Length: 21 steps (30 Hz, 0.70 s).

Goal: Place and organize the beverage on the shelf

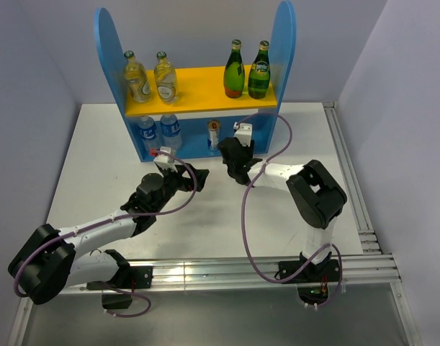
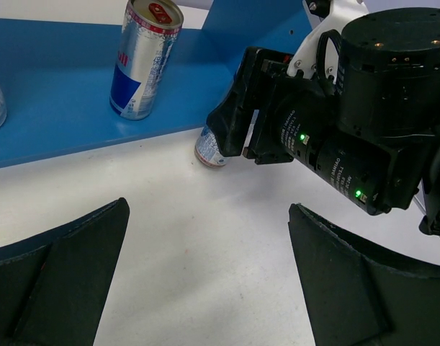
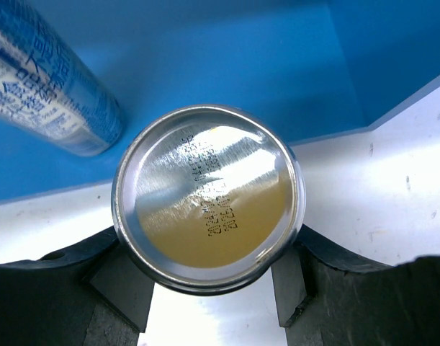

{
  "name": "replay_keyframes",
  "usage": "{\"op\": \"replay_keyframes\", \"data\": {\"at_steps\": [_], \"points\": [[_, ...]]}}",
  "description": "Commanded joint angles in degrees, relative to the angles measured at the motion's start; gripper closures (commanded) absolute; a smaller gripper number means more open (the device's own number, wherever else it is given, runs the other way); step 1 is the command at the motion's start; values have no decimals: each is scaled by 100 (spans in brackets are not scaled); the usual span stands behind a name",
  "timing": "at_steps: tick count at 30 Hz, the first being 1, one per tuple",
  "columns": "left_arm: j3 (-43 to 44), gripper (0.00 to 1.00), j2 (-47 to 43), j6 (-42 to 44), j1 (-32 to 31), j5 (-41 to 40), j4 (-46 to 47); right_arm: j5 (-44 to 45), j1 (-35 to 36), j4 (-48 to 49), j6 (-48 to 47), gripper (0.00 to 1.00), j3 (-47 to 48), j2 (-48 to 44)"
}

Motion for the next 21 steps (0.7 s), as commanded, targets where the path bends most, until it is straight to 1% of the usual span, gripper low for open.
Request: {"op": "replay_keyframes", "data": {"at_steps": [1,2,4,11,16,17,19,20,21], "points": [[-18,1,15,-29,-32,27,308,564,-49,677,-178,100,343,-36],[-27,1,6,-29,-32,18,308,608,-49,547,-214,100,544,8],[-18,1,6,-20,-23,10,308,626,-58,721,-337,100,607,78],[8,1,15,15,-23,-26,264,468,-260,747,-495,100,1082,421],[44,1,32,59,-32,-61,194,196,-453,423,-372,100,1590,711],[44,1,15,59,-23,-69,203,134,-488,240,-311,100,1670,755],[35,1,6,67,-23,-70,211,2,-567,238,-320,100,1749,817],[35,1,6,76,-23,-70,203,-94,-611,168,-302,77,1811,852],[44,1,6,76,-23,-78,185,-173,-672,89,-276,66,1890,931]]}}
